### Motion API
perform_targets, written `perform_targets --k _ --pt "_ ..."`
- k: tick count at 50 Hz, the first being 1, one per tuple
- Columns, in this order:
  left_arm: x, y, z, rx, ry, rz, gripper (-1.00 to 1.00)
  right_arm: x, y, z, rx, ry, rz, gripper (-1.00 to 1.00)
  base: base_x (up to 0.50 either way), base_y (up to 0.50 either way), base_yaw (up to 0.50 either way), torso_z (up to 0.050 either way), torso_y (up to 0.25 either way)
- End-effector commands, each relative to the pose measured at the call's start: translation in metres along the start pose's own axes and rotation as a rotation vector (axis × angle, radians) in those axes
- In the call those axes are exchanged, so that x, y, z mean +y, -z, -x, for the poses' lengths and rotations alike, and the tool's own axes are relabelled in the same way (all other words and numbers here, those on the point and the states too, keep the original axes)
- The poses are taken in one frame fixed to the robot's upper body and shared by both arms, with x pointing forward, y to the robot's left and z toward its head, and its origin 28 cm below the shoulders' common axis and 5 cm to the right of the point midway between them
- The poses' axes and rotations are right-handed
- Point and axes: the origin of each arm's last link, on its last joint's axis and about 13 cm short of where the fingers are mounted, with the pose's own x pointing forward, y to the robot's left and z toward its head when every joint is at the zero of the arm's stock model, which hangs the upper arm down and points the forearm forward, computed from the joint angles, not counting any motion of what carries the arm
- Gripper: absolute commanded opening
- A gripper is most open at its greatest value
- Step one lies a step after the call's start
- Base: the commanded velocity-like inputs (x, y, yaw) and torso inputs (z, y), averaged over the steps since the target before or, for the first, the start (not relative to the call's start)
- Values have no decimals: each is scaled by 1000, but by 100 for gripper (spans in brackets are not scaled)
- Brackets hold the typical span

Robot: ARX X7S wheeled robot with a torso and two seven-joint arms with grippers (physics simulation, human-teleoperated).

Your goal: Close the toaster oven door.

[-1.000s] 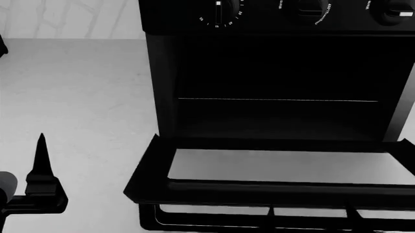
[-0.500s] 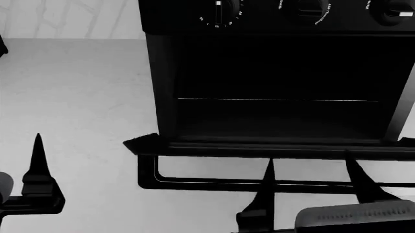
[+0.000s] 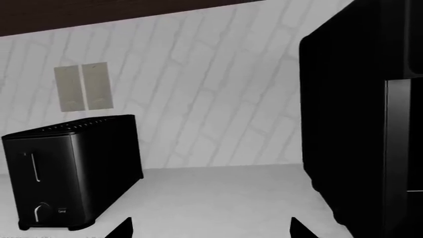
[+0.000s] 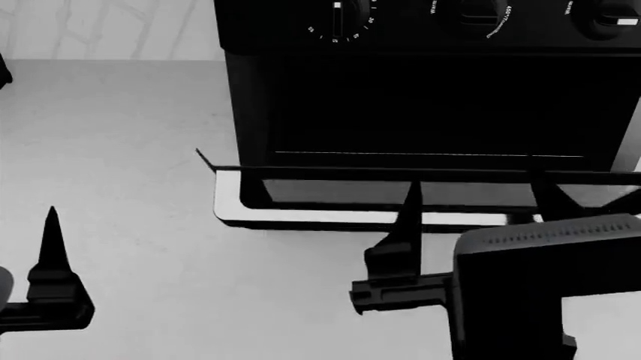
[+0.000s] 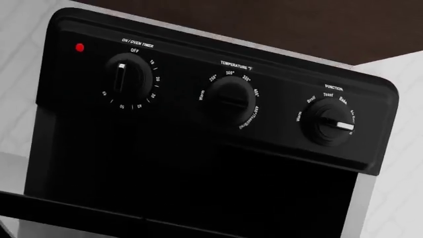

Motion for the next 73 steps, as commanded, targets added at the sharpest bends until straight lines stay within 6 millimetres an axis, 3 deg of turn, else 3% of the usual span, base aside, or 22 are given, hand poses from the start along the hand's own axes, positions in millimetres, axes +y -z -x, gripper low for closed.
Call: perform_targets --k 1,31,61,73 --pt "1 2 -1 0 -1 1 100 12 41 -34 273 -164 -74 100 0 0 5 0 0" --pt "7 -1 -2 -4 -24 -1 100 16 50 -97 339 -200 -71 100 2 1 3 0 0" --pt "7 -2 -3 -4 -31 -5 100 13 73 -190 449 -144 -32 100 16 3 10 2 0" --pt "9 -1 -3 -1 -36 -4 100 14 73 -195 458 -128 -25 100 28 1 12 3 0"
